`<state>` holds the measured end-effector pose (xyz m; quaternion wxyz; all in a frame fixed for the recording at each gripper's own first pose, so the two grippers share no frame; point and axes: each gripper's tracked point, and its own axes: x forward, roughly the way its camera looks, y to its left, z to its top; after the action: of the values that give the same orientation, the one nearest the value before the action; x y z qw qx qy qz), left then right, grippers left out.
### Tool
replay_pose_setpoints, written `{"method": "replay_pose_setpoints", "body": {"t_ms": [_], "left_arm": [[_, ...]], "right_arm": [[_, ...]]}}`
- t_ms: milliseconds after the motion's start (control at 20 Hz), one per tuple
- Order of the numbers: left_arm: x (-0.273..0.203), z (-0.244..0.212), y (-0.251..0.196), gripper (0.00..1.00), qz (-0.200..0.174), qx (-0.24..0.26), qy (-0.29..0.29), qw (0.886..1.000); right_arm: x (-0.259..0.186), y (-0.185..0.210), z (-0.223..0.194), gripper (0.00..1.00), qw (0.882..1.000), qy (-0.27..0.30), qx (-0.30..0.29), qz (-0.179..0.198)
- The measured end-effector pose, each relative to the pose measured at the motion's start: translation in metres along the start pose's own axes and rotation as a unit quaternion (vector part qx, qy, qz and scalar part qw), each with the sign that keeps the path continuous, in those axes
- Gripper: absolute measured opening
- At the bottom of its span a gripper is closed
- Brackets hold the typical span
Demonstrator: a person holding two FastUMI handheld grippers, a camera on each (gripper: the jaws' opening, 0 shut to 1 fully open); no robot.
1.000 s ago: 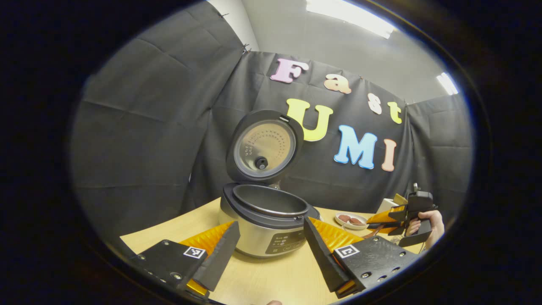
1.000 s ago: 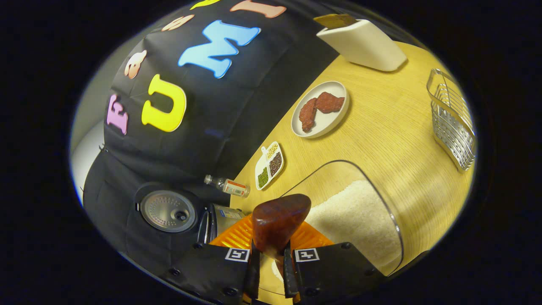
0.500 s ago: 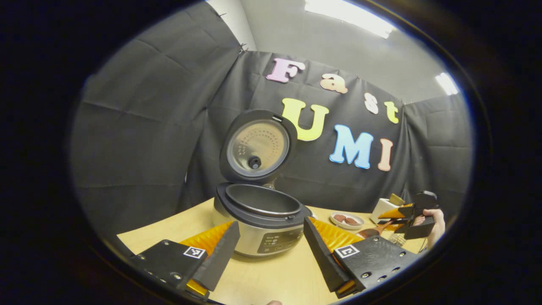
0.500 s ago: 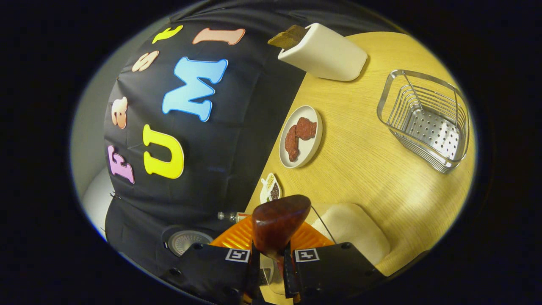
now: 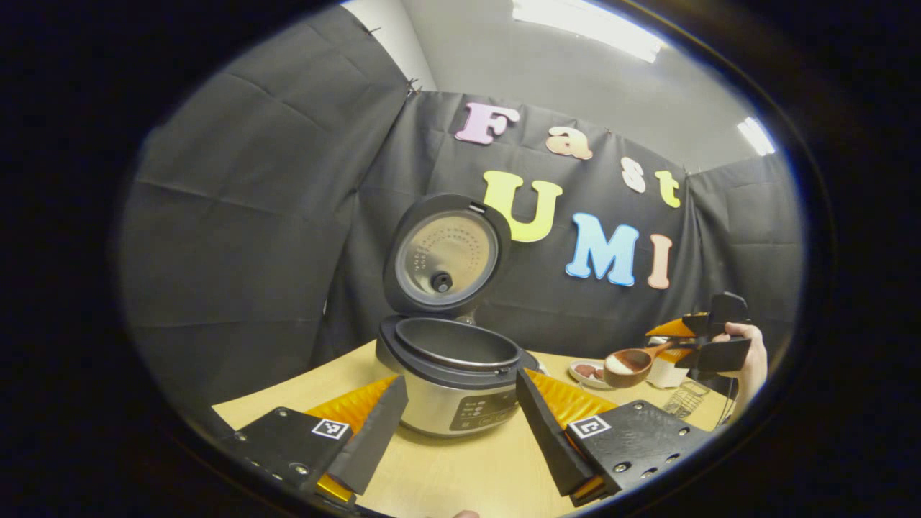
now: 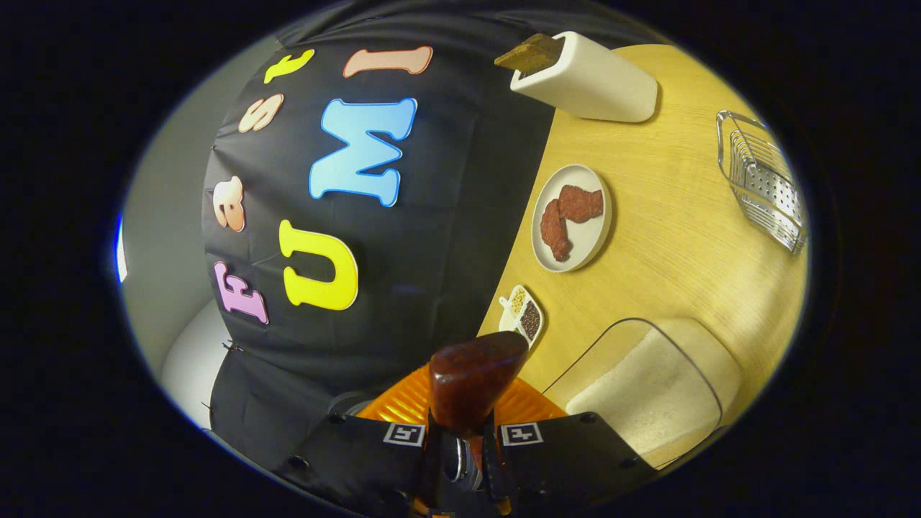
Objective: Close the left gripper, press the button to open the rice cooker; take a wooden spoon from the chopstick holder with the right hand, scoop a spoonful of rice and pour it into the rice cooker, then put the wooden spoon back into the chopstick holder.
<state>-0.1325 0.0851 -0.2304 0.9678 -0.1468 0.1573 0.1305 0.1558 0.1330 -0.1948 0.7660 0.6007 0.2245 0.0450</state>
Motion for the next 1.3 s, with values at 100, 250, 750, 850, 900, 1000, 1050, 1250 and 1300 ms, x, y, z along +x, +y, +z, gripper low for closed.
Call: {"method": "replay_pose_setpoints", "body": {"t_ms": [100, 250, 750, 850, 900, 1000, 1050, 1250, 1300], "left_arm": [[0.000, -0.004, 0.006, 0.94, 0.004, -0.015, 0.004, 1.000], [-0.003, -0.001, 0.021, 0.93, 0.018, -0.024, -0.006, 1.000], [-0.011, 0.016, 0.057, 0.94, 0.043, -0.036, -0.034, 0.998], [-0.013, 0.021, 0.067, 0.94, 0.046, -0.047, -0.037, 0.997], [-0.014, 0.023, 0.072, 0.94, 0.050, -0.050, -0.040, 0.997], [-0.018, 0.029, 0.082, 0.94, 0.061, -0.049, -0.047, 0.996], [-0.020, 0.031, 0.087, 0.93, 0.066, -0.046, -0.050, 0.995], [-0.025, 0.036, 0.097, 0.94, 0.080, -0.039, -0.054, 0.995], [-0.025, 0.036, 0.096, 0.94, 0.080, -0.038, -0.054, 0.995]], "right_arm": [[0.012, 0.015, -0.009, 0.24, 1.000, 0.007, 0.007, 0.007], [0.031, 0.039, -0.028, 0.24, 0.999, 0.026, 0.019, 0.020], [0.110, 0.101, -0.103, 0.22, 0.996, 0.079, 0.019, 0.024], [0.126, 0.114, -0.121, 0.24, 0.996, 0.088, -0.002, 0.025], [0.133, 0.118, -0.129, 0.24, 0.996, 0.089, -0.019, 0.020], [0.148, 0.123, -0.145, 0.24, 0.994, 0.092, -0.051, 0.013], [0.153, 0.128, -0.153, 0.24, 0.993, 0.094, -0.068, 0.014], [0.170, 0.135, -0.182, 0.24, 0.983, 0.101, -0.156, 0.007], [0.172, 0.137, -0.186, 0.24, 0.978, 0.097, -0.185, 0.007]]}}
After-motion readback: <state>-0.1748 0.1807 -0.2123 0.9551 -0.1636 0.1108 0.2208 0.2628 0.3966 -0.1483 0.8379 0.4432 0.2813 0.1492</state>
